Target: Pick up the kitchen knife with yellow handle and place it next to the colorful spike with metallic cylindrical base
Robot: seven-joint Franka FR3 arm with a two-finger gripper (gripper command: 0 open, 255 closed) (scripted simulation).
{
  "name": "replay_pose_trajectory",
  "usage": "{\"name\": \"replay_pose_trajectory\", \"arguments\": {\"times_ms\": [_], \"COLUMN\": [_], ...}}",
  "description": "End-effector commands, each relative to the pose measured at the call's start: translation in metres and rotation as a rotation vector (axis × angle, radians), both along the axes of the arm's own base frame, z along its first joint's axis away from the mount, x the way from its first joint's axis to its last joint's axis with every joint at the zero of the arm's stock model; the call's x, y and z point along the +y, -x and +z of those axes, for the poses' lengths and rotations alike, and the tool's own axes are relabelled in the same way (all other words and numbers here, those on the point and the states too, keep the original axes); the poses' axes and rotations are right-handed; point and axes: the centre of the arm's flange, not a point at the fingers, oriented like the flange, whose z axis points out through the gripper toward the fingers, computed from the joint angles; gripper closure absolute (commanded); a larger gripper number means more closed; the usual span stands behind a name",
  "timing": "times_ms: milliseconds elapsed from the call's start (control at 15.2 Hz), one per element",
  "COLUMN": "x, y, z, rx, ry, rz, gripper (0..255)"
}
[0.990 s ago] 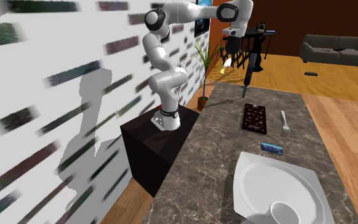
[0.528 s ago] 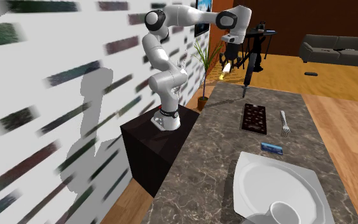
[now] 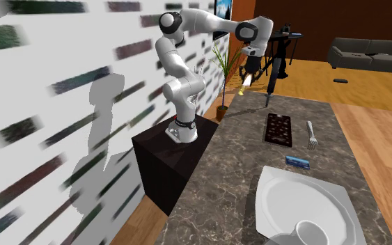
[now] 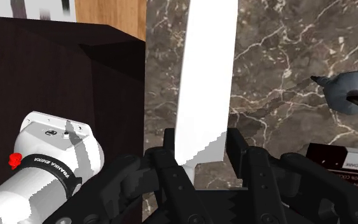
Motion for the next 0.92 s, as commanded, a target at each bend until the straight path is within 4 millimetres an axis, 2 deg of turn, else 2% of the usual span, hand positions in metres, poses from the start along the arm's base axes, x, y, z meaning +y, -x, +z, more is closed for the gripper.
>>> {"name": "replay_pose_trajectory", "arguments": {"times_ms": [0,858], "x": [-0.001,-0.001], "y": [0.0,0.0], "z": [-0.011,-0.08], "rx": [0.0,0.0], "ry": [0.0,0.0], "rz": [0.0,0.0], "gripper": [255,255]}}
